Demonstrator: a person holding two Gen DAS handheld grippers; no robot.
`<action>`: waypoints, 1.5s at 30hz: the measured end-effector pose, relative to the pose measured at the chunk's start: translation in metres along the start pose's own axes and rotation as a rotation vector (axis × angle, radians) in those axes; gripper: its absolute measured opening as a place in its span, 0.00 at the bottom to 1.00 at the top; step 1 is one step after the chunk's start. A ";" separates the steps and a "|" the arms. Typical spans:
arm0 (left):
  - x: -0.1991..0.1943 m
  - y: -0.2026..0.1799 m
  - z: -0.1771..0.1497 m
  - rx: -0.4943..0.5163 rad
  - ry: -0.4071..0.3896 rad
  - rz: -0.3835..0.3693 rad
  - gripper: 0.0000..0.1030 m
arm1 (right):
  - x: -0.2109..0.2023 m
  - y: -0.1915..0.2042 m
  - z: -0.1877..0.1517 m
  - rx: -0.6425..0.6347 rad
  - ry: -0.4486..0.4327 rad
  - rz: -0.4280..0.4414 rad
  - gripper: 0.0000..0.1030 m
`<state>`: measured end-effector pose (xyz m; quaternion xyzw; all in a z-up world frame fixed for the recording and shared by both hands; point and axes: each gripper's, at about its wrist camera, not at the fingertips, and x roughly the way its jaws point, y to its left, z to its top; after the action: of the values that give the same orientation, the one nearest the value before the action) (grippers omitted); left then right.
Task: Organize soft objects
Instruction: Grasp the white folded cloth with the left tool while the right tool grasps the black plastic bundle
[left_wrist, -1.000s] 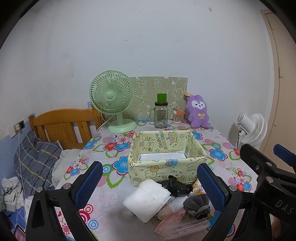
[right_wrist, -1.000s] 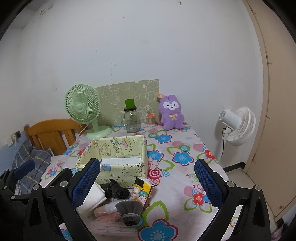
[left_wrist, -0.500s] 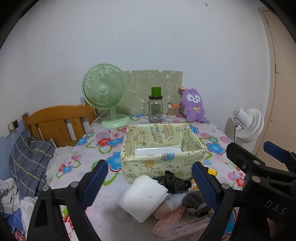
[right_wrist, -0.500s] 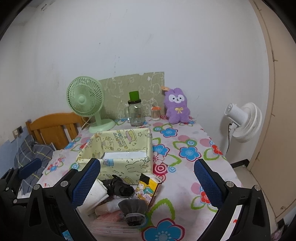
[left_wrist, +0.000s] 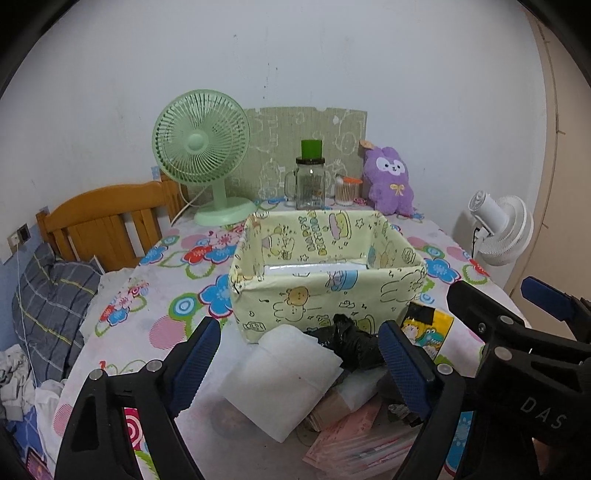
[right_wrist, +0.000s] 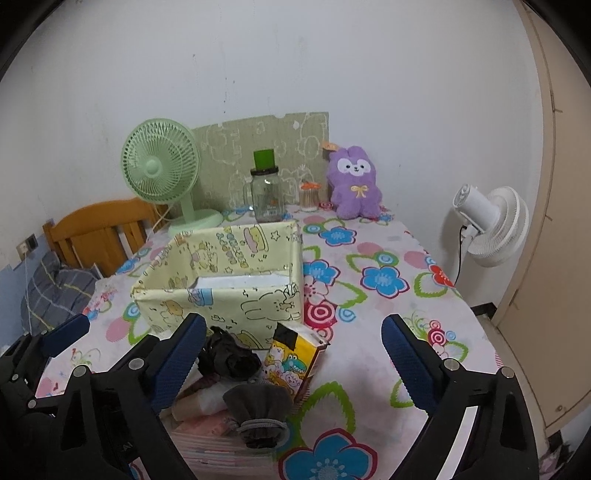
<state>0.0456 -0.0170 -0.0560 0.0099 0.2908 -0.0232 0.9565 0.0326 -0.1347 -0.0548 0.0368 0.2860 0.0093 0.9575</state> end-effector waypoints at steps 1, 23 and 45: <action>0.002 0.000 -0.001 0.001 0.004 0.000 0.86 | 0.003 0.001 0.000 -0.001 0.008 0.001 0.92; 0.062 0.009 -0.015 -0.018 0.184 0.004 0.86 | 0.056 0.019 -0.012 -0.030 0.137 0.002 0.91; 0.089 0.016 -0.025 -0.040 0.253 -0.015 0.76 | 0.086 0.043 -0.023 -0.067 0.227 0.037 0.77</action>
<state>0.1061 -0.0032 -0.1262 -0.0084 0.4096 -0.0233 0.9119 0.0923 -0.0865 -0.1179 0.0086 0.3915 0.0405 0.9192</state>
